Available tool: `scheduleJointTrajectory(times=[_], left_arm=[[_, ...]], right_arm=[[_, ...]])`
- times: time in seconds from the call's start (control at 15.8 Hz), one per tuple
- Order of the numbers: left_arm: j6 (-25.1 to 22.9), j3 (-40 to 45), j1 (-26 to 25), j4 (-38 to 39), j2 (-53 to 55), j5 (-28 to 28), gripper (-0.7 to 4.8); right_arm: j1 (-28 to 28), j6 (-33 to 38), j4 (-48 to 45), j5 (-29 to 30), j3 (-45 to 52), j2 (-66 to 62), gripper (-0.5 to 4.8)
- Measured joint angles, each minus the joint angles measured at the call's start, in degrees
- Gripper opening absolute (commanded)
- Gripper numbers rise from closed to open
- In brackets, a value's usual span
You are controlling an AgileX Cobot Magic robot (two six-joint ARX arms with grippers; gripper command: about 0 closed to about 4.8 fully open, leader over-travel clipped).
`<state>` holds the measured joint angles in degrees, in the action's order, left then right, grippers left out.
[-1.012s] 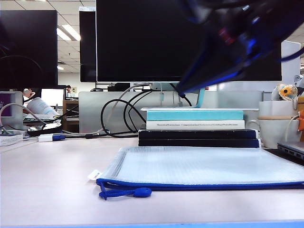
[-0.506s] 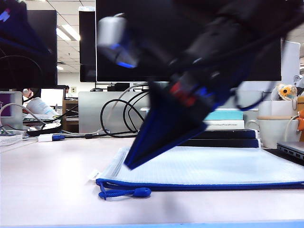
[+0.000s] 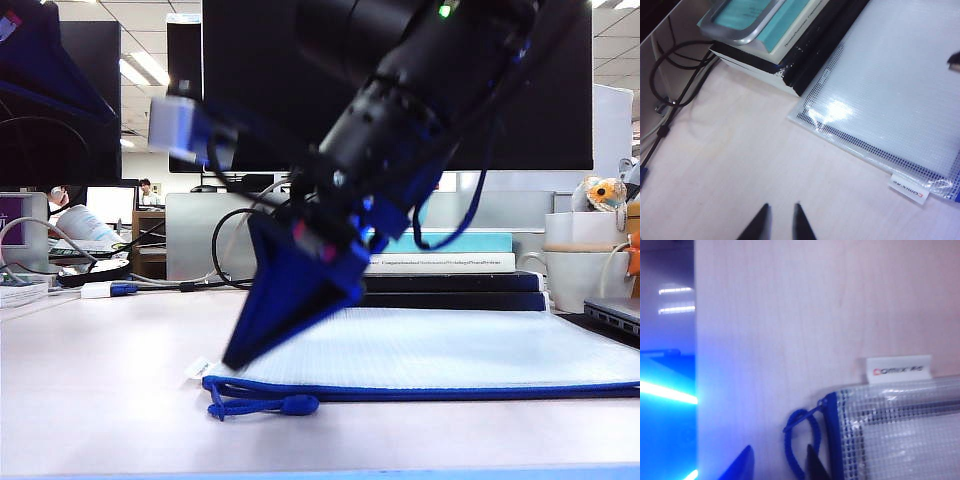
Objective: Pick up the transparent plastic file bag with a blue zipper and close its zipper.
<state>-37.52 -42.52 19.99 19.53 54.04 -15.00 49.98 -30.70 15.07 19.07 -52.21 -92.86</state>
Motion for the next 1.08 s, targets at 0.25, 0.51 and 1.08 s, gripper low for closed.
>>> scheduleJointTrajectory(times=[0.25, 0.51, 1.08], left_arm=[[0.0, 0.0, 0.0, 0.0, 0.9, -0.2, 0.85], [0.0, 0.0, 0.0, -0.5, 2.2, -0.3, 0.85], [0.0, 0.0, 0.0, -0.9, 2.5, -0.4, 1.01]], right_arm=[[0.0, -2.1, 0.1, -1.1, 0.0, -3.1, 1.34], [-0.3, -2.6, -0.7, -2.5, -0.1, -4.6, 1.1], [-0.3, -1.1, 0.1, -4.0, -1.9, -5.7, -0.01]])
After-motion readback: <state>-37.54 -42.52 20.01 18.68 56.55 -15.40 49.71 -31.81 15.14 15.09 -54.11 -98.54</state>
